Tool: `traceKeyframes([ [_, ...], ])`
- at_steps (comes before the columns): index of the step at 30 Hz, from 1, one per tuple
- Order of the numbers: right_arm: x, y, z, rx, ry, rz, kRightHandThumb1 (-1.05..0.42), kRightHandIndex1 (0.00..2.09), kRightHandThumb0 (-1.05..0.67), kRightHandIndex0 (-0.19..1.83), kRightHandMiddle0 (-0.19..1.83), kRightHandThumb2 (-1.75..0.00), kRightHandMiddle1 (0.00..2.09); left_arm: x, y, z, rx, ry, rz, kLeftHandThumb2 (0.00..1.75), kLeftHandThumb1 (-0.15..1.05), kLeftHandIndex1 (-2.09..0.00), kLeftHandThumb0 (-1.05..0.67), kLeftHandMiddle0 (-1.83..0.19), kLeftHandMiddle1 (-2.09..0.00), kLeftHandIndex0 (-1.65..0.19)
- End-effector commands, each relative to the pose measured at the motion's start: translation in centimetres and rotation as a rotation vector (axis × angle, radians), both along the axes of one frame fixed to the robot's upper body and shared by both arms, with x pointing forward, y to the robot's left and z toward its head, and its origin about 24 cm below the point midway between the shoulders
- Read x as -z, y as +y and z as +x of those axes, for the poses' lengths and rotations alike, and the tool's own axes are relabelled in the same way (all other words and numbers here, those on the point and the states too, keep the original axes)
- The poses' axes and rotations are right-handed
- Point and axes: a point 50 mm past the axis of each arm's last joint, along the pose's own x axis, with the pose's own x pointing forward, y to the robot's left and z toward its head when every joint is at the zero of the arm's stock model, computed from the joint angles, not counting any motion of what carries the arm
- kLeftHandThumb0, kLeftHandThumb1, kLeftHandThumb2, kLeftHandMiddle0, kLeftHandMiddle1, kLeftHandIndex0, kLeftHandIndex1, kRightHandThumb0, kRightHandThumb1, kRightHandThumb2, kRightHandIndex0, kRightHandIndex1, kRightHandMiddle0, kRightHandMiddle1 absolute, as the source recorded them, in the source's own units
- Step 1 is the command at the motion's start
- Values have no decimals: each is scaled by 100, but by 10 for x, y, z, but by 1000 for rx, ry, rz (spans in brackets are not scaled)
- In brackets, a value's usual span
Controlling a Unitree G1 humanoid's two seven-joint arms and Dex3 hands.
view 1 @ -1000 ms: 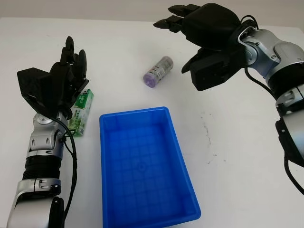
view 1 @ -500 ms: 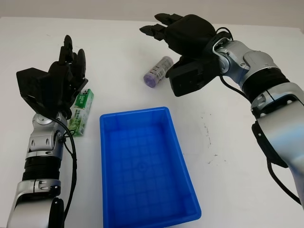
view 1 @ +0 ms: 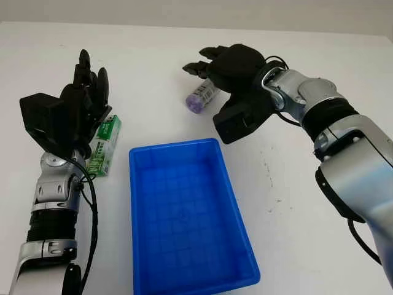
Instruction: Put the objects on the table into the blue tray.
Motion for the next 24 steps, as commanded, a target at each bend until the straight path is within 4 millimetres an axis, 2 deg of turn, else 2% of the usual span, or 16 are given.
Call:
traceKeyframes([
  [1,12,-2,-1,11,21,8,-83,9,-41,21,21,-6,14,3,-2,-3,-2,0,7,66,105,0,-69,19,0,19],
  [7,29,-2,-4,21,56,119,-84,11,-30,30,33,-6,15,7,-2,-4,-2,5,16,66,105,0,-71,19,0,19],
  [18,51,2,-7,46,92,134,-101,10,-21,36,38,-8,12,18,-3,-10,-9,54,6,66,105,0,-70,19,0,19],
  [22,53,4,-8,31,79,114,-102,16,-19,51,43,-7,12,23,-4,-12,-13,76,1,66,105,-1,-68,19,0,19],
  [24,55,4,-7,49,95,67,-104,12,-21,43,36,-9,8,25,-5,-12,-13,82,4,67,105,-1,-67,19,0,19],
])
